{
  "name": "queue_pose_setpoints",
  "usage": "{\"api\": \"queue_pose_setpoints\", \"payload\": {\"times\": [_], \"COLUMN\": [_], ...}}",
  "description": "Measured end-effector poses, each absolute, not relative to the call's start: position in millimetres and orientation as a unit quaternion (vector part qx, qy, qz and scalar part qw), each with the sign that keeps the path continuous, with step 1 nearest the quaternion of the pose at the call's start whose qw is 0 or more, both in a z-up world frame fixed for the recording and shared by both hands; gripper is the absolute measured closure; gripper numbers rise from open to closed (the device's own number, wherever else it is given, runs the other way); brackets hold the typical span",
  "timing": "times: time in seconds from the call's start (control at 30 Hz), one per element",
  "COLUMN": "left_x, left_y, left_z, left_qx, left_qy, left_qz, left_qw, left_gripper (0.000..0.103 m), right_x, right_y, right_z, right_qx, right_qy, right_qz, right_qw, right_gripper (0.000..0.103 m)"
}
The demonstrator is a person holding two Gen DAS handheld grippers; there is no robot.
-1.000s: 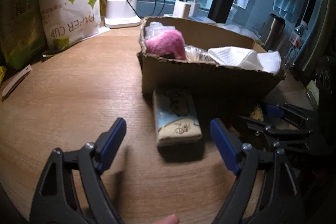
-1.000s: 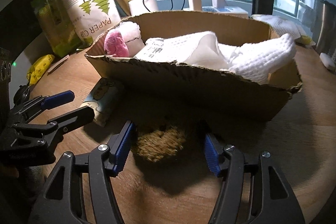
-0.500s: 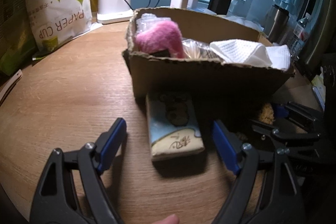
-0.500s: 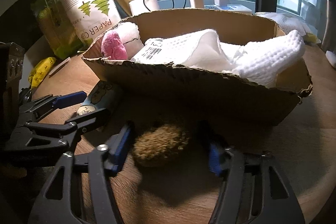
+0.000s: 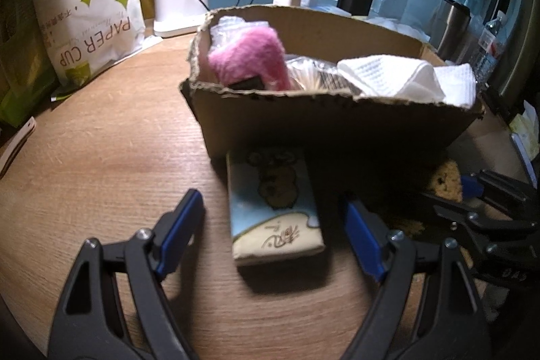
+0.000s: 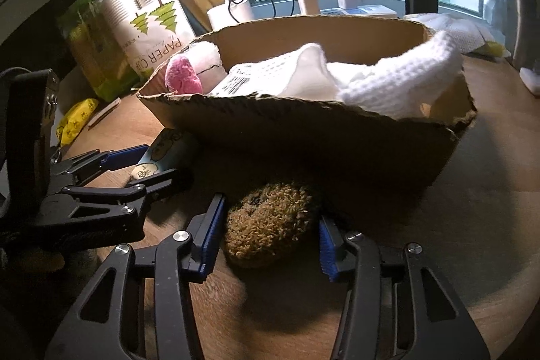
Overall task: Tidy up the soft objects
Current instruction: 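Grasp the brown teddy bear with the right gripper while the left gripper grasps the blue tissue pack, then lift and carry the teddy bear over the box while the left gripper carries the tissue pack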
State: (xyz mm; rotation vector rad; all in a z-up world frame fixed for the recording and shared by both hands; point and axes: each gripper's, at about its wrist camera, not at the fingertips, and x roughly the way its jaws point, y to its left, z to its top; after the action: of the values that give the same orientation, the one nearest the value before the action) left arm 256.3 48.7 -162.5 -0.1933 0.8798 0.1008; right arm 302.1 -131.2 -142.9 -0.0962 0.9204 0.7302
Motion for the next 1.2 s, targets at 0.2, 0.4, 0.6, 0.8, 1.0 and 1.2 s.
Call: {"api": "queue_pose_setpoints", "payload": {"times": [0.2,0.4,0.6,0.8,1.0,1.2], "left_x": [258,260,264,265,264,260], "left_y": [45,34,27,22,15,6], "left_z": [-163,-163,-162,-162,-161,-161], "left_qx": [-0.086,-0.052,-0.041,-0.04,-0.04,-0.038], "left_qy": [0.427,0.431,0.43,0.429,0.429,0.429], "left_qz": [0.043,0.054,0.051,0.054,0.054,0.046], "left_qw": [0.899,0.899,0.901,0.901,0.901,0.901], "left_gripper": [0.023,0.042,0.053,0.055,0.056,0.056], "right_x": [301,299,296,294,294,292], "right_y": [-141,-148,-160,-177,-185,-193], "right_z": [-141,-138,-134,-131,-129,-127], "right_qx": [-0.025,-0.005,0.005,0.024,0.045,0.053], "right_qy": [0.431,0.421,0.412,0.405,0.399,0.396], "right_qz": [0.353,0.367,0.367,0.369,0.378,0.379], "right_qw": [0.83,0.83,0.834,0.836,0.834,0.835], "right_gripper": [0.052,0.052,0.053,0.053,0.053,0.053]}}
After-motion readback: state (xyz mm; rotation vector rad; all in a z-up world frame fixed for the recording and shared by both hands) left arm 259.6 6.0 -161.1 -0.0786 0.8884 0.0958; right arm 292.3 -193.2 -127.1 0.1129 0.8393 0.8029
